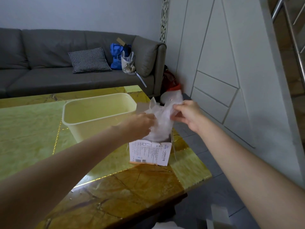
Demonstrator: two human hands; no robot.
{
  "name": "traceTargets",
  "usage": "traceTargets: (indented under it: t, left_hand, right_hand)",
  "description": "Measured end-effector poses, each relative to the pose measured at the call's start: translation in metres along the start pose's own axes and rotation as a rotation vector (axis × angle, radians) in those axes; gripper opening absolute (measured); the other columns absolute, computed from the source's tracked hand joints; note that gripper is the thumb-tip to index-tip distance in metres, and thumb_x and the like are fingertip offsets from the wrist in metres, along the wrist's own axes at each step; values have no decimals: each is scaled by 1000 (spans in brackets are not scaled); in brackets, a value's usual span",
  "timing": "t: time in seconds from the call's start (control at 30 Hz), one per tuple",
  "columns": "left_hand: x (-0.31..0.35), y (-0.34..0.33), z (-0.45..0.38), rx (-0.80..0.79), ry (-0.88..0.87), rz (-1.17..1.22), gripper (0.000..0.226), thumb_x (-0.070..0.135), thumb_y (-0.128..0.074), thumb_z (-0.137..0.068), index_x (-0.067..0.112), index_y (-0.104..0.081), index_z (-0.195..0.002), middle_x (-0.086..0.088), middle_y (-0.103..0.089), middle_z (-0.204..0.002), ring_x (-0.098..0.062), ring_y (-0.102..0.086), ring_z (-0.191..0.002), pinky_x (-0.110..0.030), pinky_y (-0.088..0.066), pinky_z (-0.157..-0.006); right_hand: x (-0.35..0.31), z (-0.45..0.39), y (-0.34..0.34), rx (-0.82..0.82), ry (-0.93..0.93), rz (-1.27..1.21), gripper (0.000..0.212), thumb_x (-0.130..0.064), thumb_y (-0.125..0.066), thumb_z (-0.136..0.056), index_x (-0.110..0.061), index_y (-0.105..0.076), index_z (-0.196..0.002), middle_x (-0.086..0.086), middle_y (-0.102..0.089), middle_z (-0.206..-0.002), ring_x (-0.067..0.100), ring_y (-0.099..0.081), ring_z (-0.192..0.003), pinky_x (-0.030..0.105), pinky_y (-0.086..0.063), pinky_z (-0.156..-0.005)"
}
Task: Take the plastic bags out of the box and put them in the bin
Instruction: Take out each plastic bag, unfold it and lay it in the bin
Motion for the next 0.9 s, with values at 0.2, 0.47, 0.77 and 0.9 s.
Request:
traceTargets:
  t: [0.2, 0.47, 0.77, 0.9]
  left_hand:
    - [9, -23, -4, -261, 17, 63, 38, 12, -40, -95, 27, -57, -125, 5, -61, -124, -15, -60, -107, -27, -47, -94]
    - [9, 2, -3, -391, 179, 790, 34, 5, -48, -94, 9, -53, -128, -5, -54, -130, -11, -50, -117, -12, -46, -89]
    - [-56, 43, 31, 15, 604, 1826, 50, 53, -46, -88, 8, -60, -104, -12, -69, -100, -20, -67, -87, -32, -53, -83]
    - [-96, 64, 43, 464, 735, 1403, 18, 15, -66, -83, 4, -62, -97, -3, -59, -78, -12, -57, -67, -20, -49, -60]
  right_hand:
    - [-45, -1, 0, -43, 158, -173, 24, 3, -38, -97, -8, -56, -86, 12, -61, -80, 21, -62, -73, 26, -57, -64]
    - [-41, 14, -30, -310, 43, -327, 33, 21, -37, -84, -3, -60, -87, 6, -70, -69, 17, -68, -67, 31, -56, -78]
    - [-76, 27, -80, -276, 406, 12, 31, -4, -45, -98, -6, -53, -127, 3, -62, -112, 17, -59, -105, 31, -46, -96]
    - [-57, 32, -101, -424, 314, 173, 51, 13, -47, -89, -12, -47, -133, 6, -55, -131, 15, -51, -122, 29, -46, -96]
Point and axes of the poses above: each hand's wrist, its own z-axis away from the middle knuckle, its own y-axis out of the back of the hand, x = y × z, the point moved 10 cm from there along -z, towards the middle knuckle
